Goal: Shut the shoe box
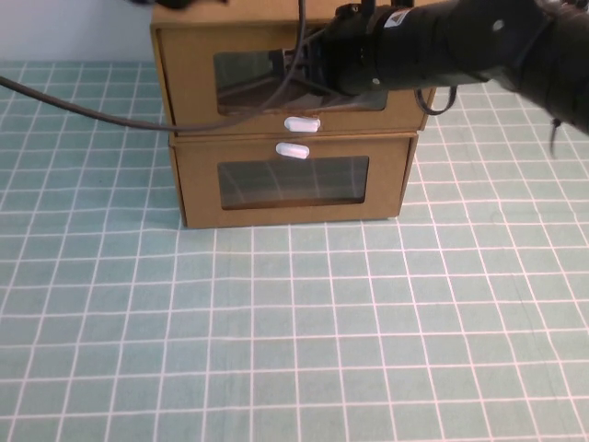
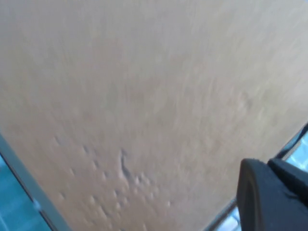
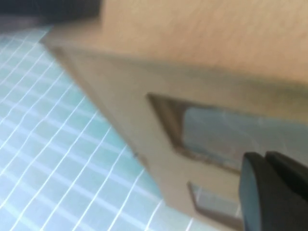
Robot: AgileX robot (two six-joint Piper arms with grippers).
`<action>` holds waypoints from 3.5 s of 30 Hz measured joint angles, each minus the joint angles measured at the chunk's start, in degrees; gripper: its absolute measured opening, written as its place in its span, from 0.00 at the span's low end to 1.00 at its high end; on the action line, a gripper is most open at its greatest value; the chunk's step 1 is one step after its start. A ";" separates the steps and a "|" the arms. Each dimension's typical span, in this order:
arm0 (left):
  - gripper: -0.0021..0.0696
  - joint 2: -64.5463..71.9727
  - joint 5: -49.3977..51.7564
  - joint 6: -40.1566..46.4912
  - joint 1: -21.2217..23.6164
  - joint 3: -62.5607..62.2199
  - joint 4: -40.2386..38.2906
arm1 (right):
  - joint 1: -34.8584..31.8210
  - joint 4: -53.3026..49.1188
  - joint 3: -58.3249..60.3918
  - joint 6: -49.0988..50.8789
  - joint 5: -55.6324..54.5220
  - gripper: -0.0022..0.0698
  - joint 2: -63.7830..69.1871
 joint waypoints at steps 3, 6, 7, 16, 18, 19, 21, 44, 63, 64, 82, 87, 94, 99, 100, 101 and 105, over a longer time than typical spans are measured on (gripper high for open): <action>0.02 -1.89 0.00 1.43 0.00 -1.18 0.86 | -0.03 -0.55 -0.09 -0.43 3.48 0.01 -2.46; 0.02 -3.86 0.00 2.37 0.00 -1.39 3.50 | -0.03 -1.62 -0.50 -0.66 7.39 0.01 -6.58; 0.02 -4.47 0.27 2.37 0.00 -1.39 4.47 | -0.03 -2.23 -0.62 -0.66 8.99 0.01 -8.08; 0.02 -17.05 -1.63 1.62 3.78 6.66 6.50 | -0.03 -14.73 1.72 9.93 24.56 0.01 -22.83; 0.02 -22.60 -4.11 1.62 3.77 12.75 6.34 | -0.03 -17.27 4.84 12.28 26.73 0.01 -28.11; 0.02 -25.62 -5.52 1.73 3.77 15.62 5.68 | -0.03 -17.97 6.75 13.16 27.38 0.01 -30.49; 0.02 -32.05 -9.19 2.35 3.77 23.57 3.28 | -0.03 -19.51 11.15 14.93 28.84 0.01 -36.93; 0.02 -94.34 -35.77 4.92 3.77 93.68 -8.17 | -0.03 -20.94 66.69 23.92 16.84 0.01 -97.99; 0.02 -97.10 -40.02 5.53 3.77 105.61 -8.97 | -0.03 -20.73 95.53 24.10 -17.95 0.01 -98.21; 0.02 -97.10 -40.02 5.53 3.77 105.61 -8.97 | -0.03 -20.73 96.00 24.10 -17.64 0.01 -98.21; 0.02 -97.10 -39.65 5.53 3.77 105.61 -9.07 | -17.93 -25.41 97.56 21.11 -13.07 0.01 -98.53; 0.02 -97.10 -39.65 5.53 3.77 105.69 -9.07 | -27.27 -25.23 99.59 18.74 -15.90 0.01 -102.44; 0.02 -97.10 -39.65 5.53 3.77 105.69 -9.07 | -29.09 -25.63 99.73 18.35 -13.19 0.01 -105.96; 0.02 -97.10 -39.65 5.41 3.77 105.69 -9.07 | -29.09 -25.75 99.81 18.24 -8.11 0.01 -105.96; 0.02 -97.10 -39.65 5.41 3.77 105.69 -9.07 | -29.09 -25.75 99.81 18.24 -8.12 0.01 -105.96; 0.02 -97.10 -39.65 5.41 3.77 105.69 -9.07 | -29.09 -25.75 99.81 18.34 -8.12 0.01 -105.96; 0.02 -97.10 -39.65 5.41 3.77 105.69 -9.07 | -29.09 -25.75 99.81 18.34 -8.12 0.01 -105.96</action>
